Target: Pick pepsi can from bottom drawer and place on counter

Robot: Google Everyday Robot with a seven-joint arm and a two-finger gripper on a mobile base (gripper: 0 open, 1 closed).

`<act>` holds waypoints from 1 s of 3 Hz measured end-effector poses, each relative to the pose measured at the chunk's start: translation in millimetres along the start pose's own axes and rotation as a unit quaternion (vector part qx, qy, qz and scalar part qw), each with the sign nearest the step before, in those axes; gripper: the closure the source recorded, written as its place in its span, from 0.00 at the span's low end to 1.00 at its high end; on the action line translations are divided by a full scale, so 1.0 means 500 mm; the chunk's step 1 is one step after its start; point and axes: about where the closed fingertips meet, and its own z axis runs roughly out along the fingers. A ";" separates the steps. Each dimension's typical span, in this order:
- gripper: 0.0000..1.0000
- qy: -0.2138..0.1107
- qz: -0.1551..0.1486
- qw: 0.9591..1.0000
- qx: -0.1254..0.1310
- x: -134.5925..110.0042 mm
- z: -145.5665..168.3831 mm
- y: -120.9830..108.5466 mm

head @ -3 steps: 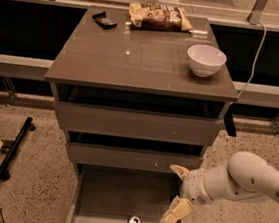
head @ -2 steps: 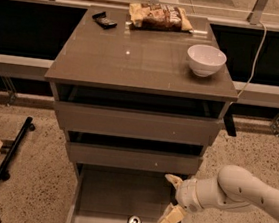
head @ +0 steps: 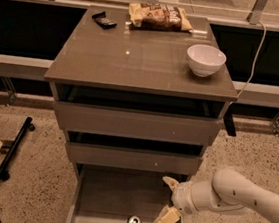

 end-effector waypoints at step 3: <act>0.00 -0.032 -0.017 0.999 0.019 0.092 0.165 -0.040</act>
Offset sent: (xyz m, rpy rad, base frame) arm 0.0177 0.0311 -0.1014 0.0654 -0.0996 -0.0011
